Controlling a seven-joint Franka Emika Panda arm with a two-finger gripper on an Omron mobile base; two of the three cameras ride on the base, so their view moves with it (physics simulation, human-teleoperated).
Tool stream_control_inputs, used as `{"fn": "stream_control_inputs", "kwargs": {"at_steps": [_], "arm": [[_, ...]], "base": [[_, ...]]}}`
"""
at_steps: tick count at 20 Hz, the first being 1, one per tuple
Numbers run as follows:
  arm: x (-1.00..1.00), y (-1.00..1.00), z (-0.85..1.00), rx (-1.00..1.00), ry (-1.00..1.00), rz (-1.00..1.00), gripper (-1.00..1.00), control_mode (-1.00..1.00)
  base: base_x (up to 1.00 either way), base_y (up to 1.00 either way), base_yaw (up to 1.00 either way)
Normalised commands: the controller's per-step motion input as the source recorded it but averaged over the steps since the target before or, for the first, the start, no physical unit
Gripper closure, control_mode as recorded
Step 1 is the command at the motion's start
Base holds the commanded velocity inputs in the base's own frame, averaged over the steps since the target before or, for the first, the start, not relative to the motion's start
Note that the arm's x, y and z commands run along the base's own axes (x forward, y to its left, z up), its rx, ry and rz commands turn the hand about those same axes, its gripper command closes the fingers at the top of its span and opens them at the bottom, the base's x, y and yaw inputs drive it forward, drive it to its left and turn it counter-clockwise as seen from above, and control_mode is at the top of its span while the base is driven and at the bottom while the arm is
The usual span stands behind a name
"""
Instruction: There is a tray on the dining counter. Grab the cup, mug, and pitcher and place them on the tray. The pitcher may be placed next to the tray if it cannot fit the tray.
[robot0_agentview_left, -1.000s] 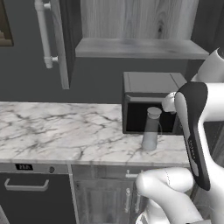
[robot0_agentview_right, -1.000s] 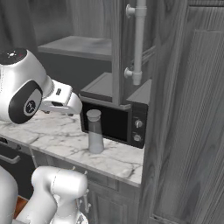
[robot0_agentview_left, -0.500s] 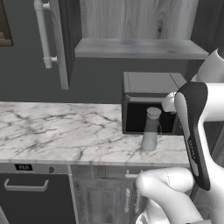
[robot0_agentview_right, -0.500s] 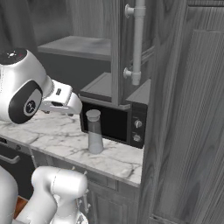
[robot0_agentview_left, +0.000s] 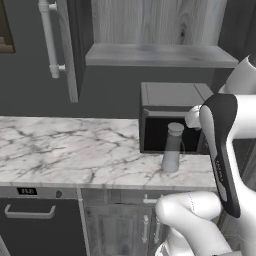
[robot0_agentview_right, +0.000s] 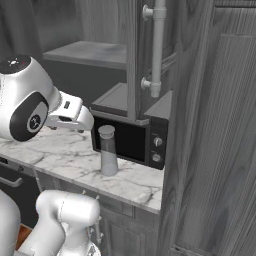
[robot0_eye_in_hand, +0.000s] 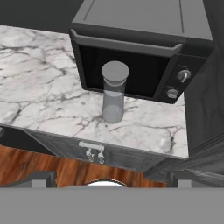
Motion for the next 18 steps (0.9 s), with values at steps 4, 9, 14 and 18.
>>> {"fn": "stream_control_inputs", "kwargs": {"at_steps": [4,9,14,18], "arm": [[0.01,-0.01,-0.14,0.00,0.00,0.00,-1.00,-1.00],[0.01,-0.01,-0.36,0.00,0.01,0.00,-1.00,-1.00],[0.02,-0.08,-0.26,0.00,0.05,0.00,-1.00,-1.00],[0.10,-0.18,-0.10,0.00,0.08,0.00,-1.00,-1.00]], "base": [[0.00,0.00,0.00],[0.00,0.00,0.00],[0.00,0.00,0.00],[0.00,0.00,0.00]]}}
